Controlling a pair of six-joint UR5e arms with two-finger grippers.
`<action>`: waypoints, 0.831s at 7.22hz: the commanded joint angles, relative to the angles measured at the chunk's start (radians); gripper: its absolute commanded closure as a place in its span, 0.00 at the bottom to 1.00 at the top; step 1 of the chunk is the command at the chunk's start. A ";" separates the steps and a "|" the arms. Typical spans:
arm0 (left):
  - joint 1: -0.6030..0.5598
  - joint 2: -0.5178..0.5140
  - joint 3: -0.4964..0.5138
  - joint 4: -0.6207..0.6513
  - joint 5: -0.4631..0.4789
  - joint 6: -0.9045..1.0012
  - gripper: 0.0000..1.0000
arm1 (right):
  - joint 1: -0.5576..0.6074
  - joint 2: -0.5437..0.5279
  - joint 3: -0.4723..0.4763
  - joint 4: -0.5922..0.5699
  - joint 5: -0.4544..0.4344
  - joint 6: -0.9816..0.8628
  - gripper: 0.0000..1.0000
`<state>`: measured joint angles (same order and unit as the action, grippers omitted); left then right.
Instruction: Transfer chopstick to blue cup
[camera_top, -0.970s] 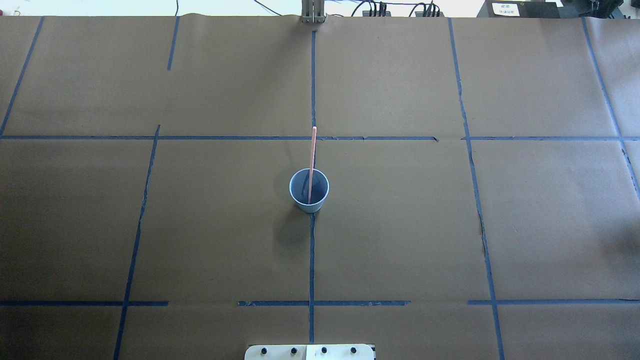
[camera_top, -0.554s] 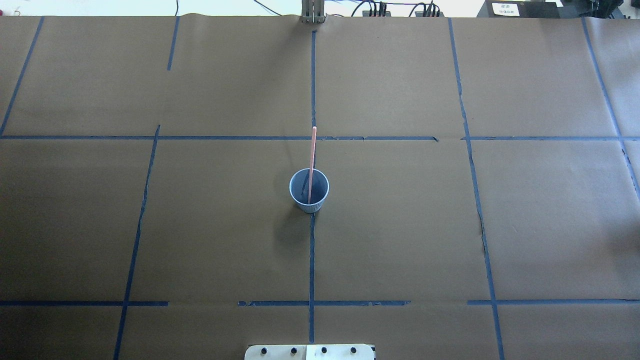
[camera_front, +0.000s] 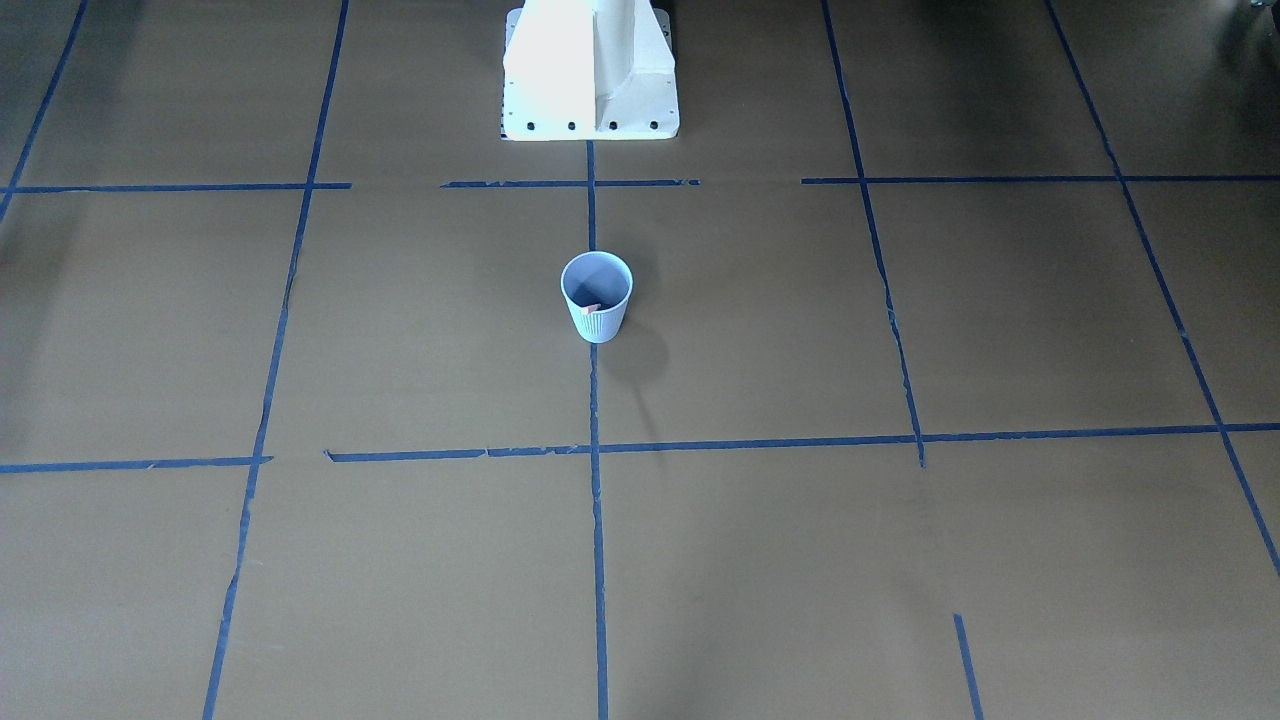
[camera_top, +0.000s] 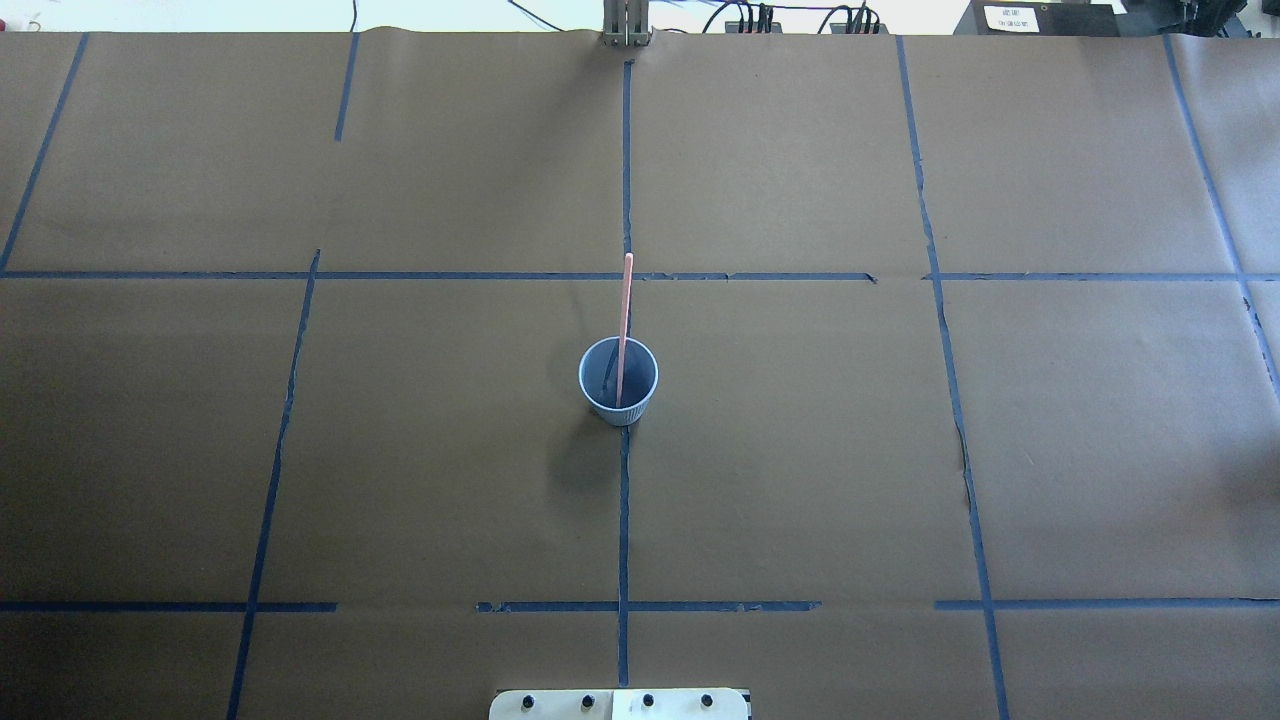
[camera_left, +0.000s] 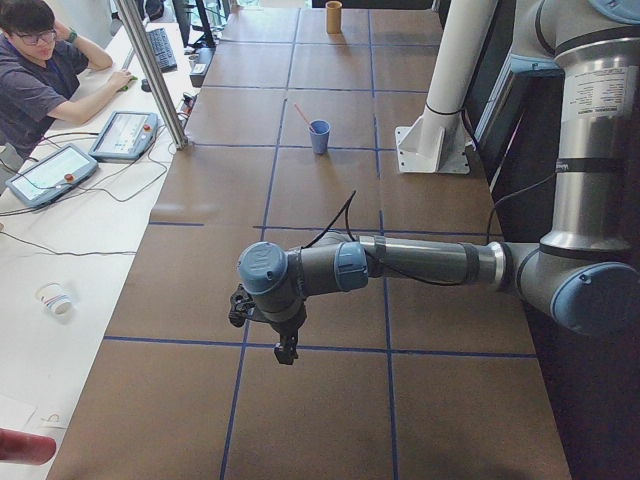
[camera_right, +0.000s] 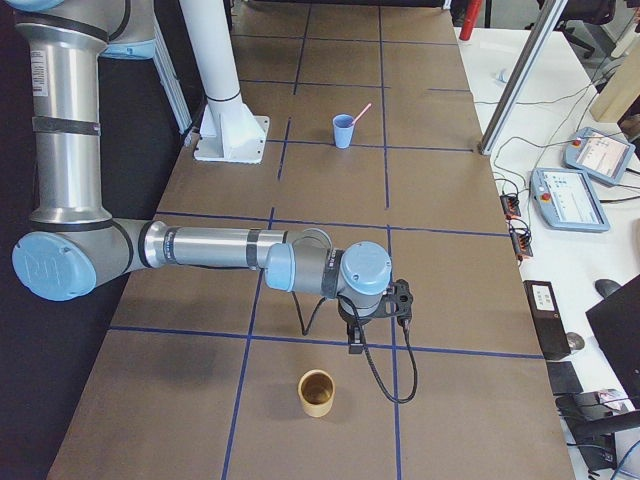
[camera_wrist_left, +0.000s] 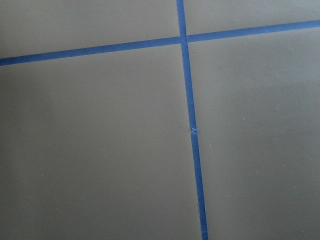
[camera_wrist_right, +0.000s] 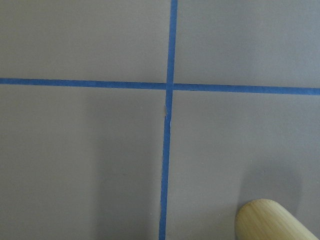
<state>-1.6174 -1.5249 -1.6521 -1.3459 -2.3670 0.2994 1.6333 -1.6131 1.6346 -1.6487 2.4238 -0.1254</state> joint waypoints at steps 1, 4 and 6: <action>-0.009 0.002 0.006 -0.012 -0.001 -0.002 0.00 | 0.002 -0.002 -0.005 0.000 0.000 0.001 0.00; -0.006 -0.005 0.014 -0.123 -0.001 -0.170 0.00 | 0.002 -0.004 -0.005 0.000 -0.003 0.048 0.00; -0.004 -0.003 0.072 -0.208 -0.001 -0.186 0.00 | 0.002 -0.005 -0.007 0.000 -0.003 0.049 0.00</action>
<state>-1.6228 -1.5288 -1.6160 -1.5007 -2.3686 0.1296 1.6352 -1.6172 1.6285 -1.6490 2.4207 -0.0807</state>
